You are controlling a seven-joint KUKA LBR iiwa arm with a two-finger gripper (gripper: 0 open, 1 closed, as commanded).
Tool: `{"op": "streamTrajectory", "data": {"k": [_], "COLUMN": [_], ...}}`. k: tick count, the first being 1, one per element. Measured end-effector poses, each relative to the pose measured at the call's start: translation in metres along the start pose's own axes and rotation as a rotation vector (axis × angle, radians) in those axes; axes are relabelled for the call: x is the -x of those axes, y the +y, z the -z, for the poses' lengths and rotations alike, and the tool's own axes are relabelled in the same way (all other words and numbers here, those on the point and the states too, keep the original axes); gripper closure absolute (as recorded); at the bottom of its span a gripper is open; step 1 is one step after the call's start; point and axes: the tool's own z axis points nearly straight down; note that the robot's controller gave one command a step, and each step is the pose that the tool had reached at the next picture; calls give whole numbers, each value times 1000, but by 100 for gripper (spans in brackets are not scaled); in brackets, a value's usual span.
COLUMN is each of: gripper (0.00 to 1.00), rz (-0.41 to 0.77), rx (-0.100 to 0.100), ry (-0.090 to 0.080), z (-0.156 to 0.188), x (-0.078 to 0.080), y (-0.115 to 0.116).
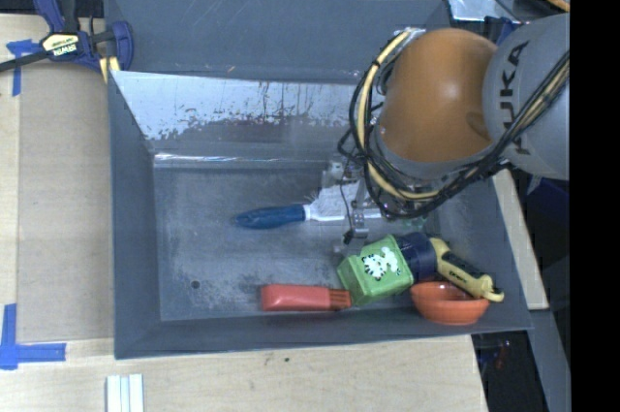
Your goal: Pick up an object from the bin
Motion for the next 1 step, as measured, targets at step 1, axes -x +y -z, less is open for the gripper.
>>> {"op": "streamTrajectory", "data": {"k": [1], "gripper": [0], "rz": [48], "rx": [-1], "ry": [-17], "z": [-66], "x": [4], "y": [-63]}}
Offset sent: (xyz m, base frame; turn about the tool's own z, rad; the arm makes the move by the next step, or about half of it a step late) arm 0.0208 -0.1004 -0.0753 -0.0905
